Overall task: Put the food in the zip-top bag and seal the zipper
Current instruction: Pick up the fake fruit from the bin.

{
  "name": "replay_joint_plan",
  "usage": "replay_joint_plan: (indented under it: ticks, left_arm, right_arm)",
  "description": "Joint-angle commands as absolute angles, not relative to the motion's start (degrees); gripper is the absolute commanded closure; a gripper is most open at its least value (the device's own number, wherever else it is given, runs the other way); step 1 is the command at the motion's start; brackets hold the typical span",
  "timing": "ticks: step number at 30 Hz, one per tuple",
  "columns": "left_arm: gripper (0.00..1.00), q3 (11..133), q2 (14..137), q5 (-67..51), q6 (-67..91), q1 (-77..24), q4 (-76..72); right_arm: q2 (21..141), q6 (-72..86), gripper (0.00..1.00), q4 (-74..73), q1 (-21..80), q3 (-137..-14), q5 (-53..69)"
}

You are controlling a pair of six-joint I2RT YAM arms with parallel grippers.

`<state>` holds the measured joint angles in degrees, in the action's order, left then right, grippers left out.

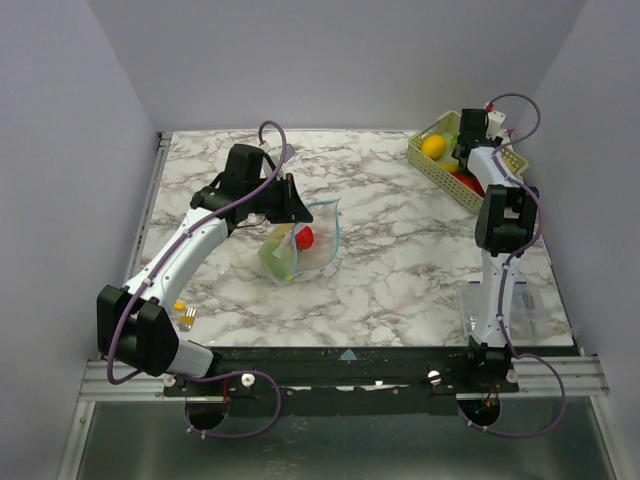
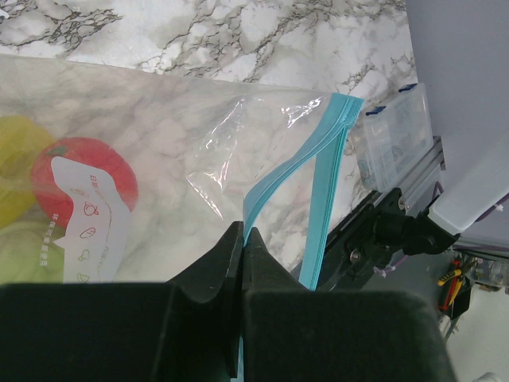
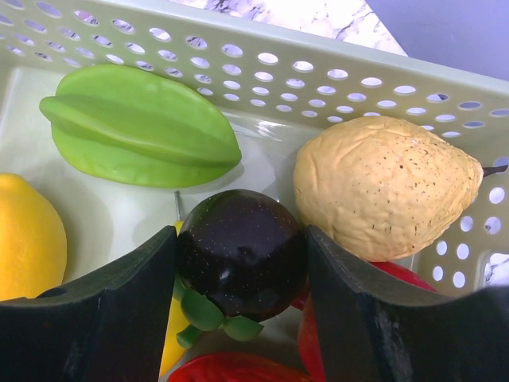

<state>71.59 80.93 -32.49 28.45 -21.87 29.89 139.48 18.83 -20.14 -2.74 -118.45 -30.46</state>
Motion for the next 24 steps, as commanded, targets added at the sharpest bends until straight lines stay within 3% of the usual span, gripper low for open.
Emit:
replay_joint_plan:
  ticks: [1,14,24]
  left_arm:
    - [1.0,73.0,81.2,-34.7,28.8,-22.1,29.3]
    - [1.0,72.7,80.1,-34.4,29.1,-22.1,28.9]
    - [1.0,72.7,80.0,-34.3,28.9,-22.0,29.1]
  right_arm:
    - [136.0,18.9,0.58,-23.2,-3.0,-119.0,-26.1]
    - [121.3,23.2,0.83,-24.2,-2.2,-108.5,-13.8]
    - [99.6,27.7,0.87,-15.3,6.2,-81.0,-2.2]
